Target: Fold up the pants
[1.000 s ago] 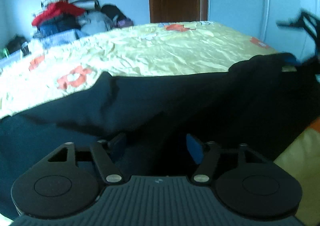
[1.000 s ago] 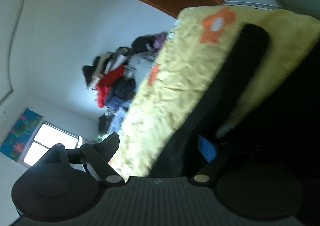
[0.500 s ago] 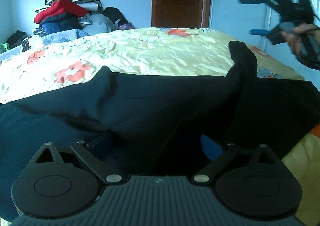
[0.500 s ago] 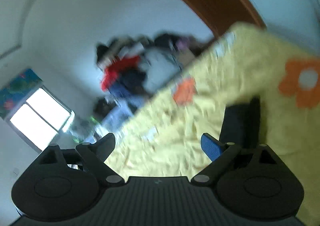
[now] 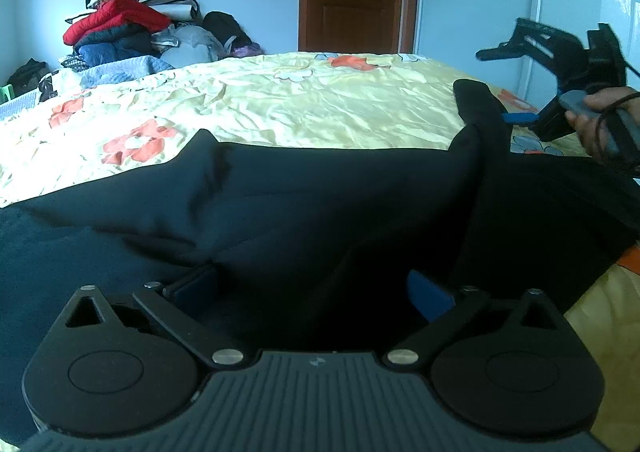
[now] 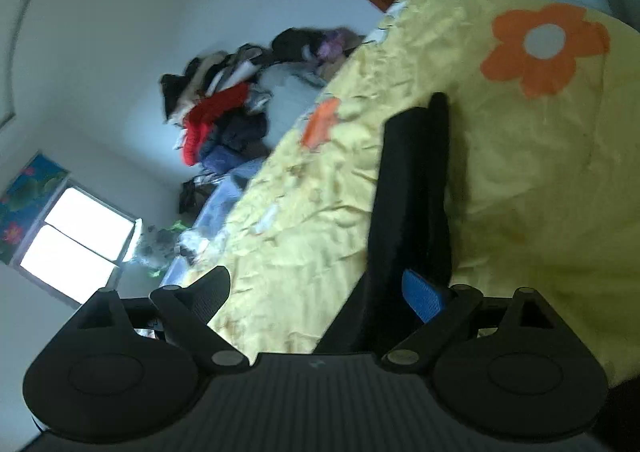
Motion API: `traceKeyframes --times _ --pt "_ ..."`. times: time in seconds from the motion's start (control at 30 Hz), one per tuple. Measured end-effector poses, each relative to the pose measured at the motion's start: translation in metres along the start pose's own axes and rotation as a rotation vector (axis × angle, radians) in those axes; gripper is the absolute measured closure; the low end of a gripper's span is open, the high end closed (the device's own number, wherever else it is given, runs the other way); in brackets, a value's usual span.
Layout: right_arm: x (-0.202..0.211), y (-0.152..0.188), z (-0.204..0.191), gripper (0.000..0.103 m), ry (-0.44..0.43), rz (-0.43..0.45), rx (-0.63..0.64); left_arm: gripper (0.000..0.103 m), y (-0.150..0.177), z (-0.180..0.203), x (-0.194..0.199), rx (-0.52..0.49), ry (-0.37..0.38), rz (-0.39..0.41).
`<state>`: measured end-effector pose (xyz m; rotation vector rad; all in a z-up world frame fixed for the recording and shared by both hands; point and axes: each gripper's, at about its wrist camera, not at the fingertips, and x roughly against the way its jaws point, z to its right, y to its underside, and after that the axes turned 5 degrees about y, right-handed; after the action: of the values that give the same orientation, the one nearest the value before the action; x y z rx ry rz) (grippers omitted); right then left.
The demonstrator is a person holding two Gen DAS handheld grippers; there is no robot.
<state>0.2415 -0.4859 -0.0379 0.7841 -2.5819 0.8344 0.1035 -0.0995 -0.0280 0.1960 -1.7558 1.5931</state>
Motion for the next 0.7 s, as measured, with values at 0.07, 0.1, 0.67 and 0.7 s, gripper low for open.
traceKeyframes --times 0.07,0.1,0.67,0.7 --pt "-0.006 -0.003 0.003 0.009 0.011 0.039 -0.018 0.000 0.000 0.000 0.000 0.000 0.000 0.000" --pt "-0.011 -0.007 0.005 0.009 -0.002 0.067 -0.034 0.000 0.000 0.000 0.000 0.000 0.000 0.000" --pt "0.060 -0.023 -0.027 0.099 -0.038 0.355 0.018 0.003 -0.017 0.030 0.027 -0.121 0.065 0.107" --pt "0.078 -0.023 -0.032 0.099 -0.053 0.380 0.027 0.003 -0.020 0.040 0.030 -0.167 0.078 0.127"
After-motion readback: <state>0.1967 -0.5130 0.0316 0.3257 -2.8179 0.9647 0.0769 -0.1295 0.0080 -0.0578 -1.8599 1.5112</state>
